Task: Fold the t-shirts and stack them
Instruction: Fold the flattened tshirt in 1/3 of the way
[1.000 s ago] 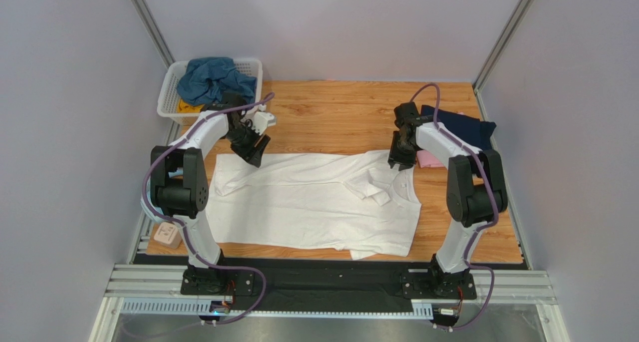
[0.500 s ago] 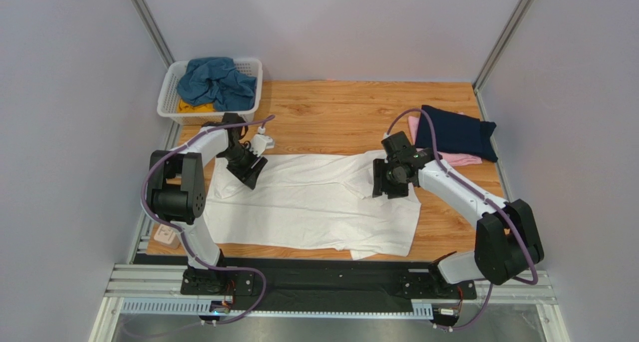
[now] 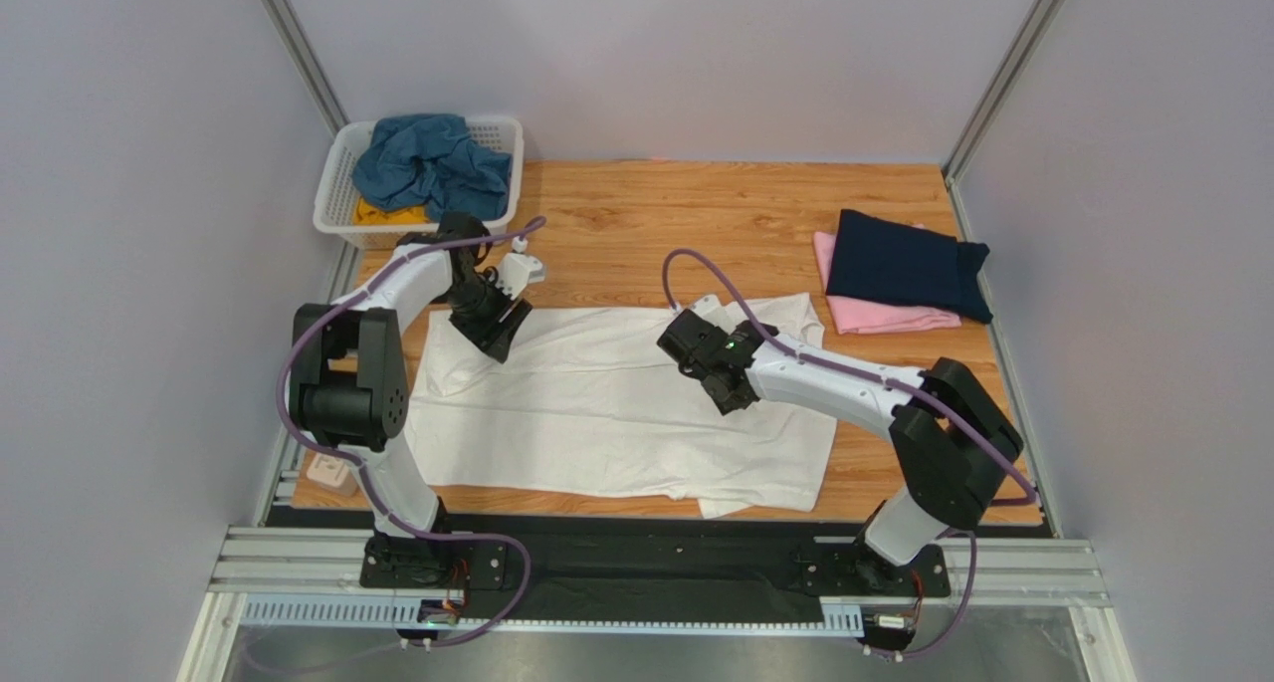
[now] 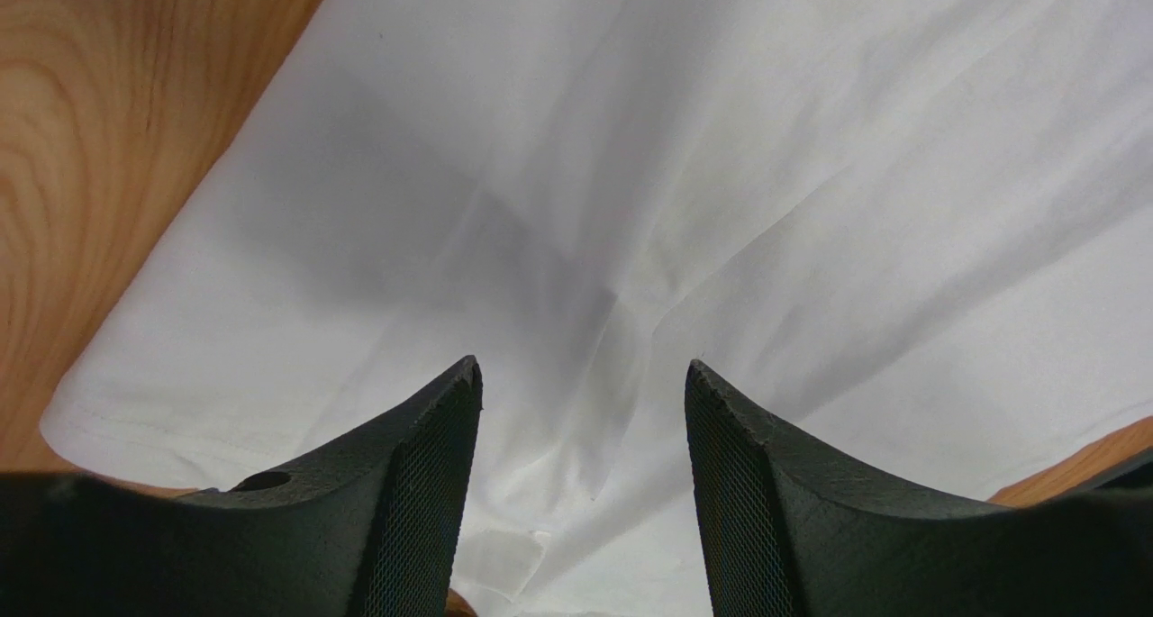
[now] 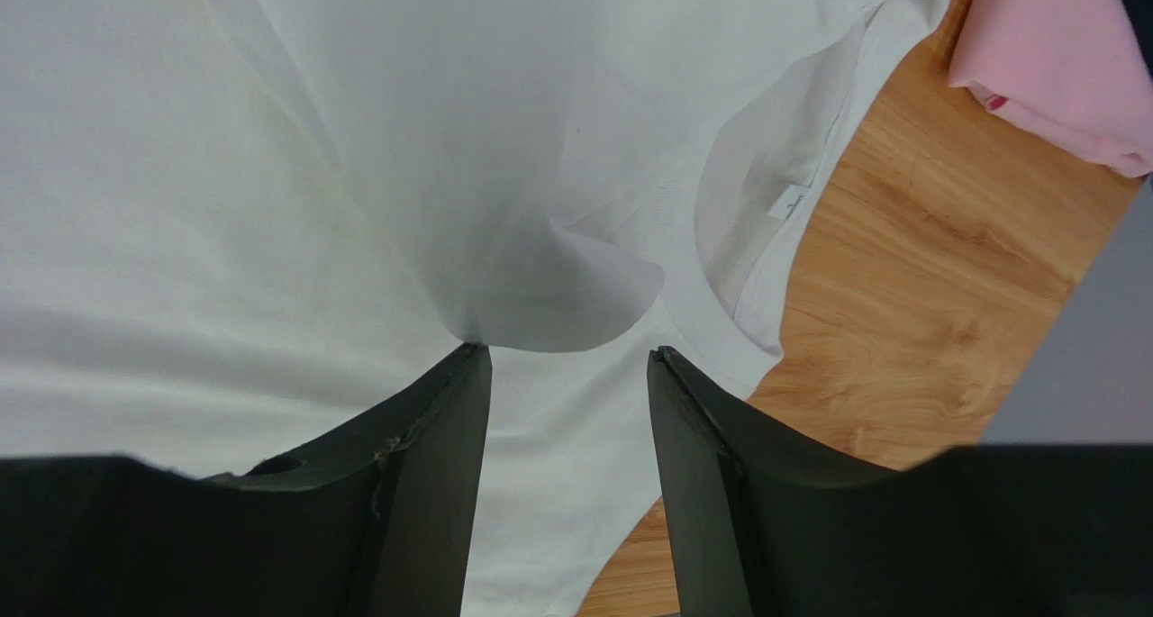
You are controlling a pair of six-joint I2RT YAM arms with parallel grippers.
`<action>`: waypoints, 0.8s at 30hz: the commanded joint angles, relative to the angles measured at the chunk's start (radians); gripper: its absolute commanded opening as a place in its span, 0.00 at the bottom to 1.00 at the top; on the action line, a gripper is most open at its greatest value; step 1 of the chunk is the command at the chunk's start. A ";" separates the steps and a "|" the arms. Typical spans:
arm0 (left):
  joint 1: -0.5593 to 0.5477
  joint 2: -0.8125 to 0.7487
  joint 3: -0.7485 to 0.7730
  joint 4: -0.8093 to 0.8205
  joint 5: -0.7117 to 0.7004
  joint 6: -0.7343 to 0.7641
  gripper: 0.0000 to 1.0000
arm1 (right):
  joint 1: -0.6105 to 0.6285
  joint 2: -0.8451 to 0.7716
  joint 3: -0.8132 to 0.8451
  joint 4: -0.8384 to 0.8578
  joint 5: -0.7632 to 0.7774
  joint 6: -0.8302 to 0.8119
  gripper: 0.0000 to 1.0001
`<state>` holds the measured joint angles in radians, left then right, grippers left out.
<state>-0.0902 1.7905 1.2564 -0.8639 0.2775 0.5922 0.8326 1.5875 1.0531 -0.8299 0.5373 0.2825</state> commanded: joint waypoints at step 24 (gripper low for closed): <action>0.000 -0.160 -0.063 -0.020 -0.029 0.052 0.64 | -0.013 0.016 -0.027 0.175 -0.088 -0.216 0.50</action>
<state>-0.0902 1.6890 1.2068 -0.8822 0.2577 0.6170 0.8211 1.6520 1.0290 -0.7300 0.5442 0.1013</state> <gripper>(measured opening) 0.640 0.498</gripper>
